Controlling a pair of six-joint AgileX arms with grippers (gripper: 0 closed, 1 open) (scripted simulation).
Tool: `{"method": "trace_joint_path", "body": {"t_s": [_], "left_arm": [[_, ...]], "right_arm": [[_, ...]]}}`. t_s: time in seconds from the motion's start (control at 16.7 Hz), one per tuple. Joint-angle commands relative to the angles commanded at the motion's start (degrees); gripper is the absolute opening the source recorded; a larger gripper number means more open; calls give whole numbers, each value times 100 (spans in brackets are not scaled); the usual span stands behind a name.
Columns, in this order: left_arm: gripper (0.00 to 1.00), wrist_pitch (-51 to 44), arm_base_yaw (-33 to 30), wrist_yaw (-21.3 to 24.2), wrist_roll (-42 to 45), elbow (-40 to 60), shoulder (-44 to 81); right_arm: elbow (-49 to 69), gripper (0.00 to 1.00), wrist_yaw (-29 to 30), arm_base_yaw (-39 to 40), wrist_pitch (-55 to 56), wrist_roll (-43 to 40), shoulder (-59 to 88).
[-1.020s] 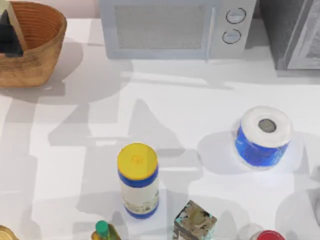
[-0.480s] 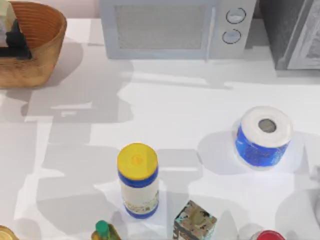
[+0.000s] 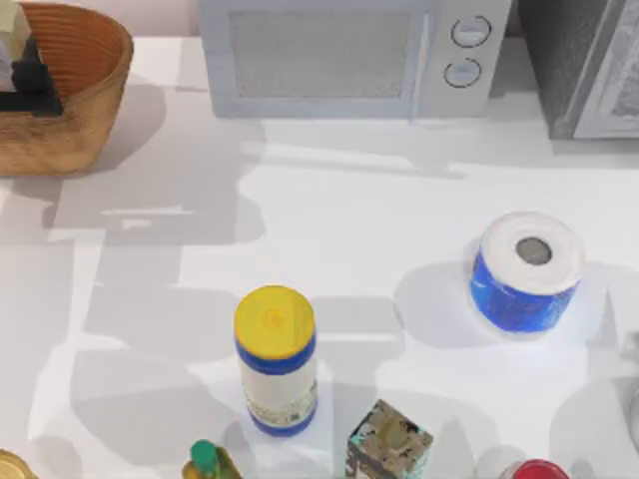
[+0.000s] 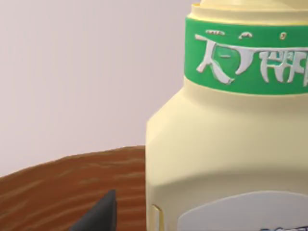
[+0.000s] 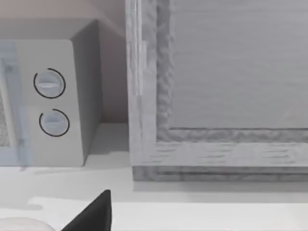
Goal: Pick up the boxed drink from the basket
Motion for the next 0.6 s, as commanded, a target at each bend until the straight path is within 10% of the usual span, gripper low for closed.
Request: {"method": "trace_joint_path", "body": {"t_s": [0.6], "left_arm": [[100,-582,-89,-83,-38,1271,788]], "right_arm": [[0,100,0,0,0,0,0]]}}
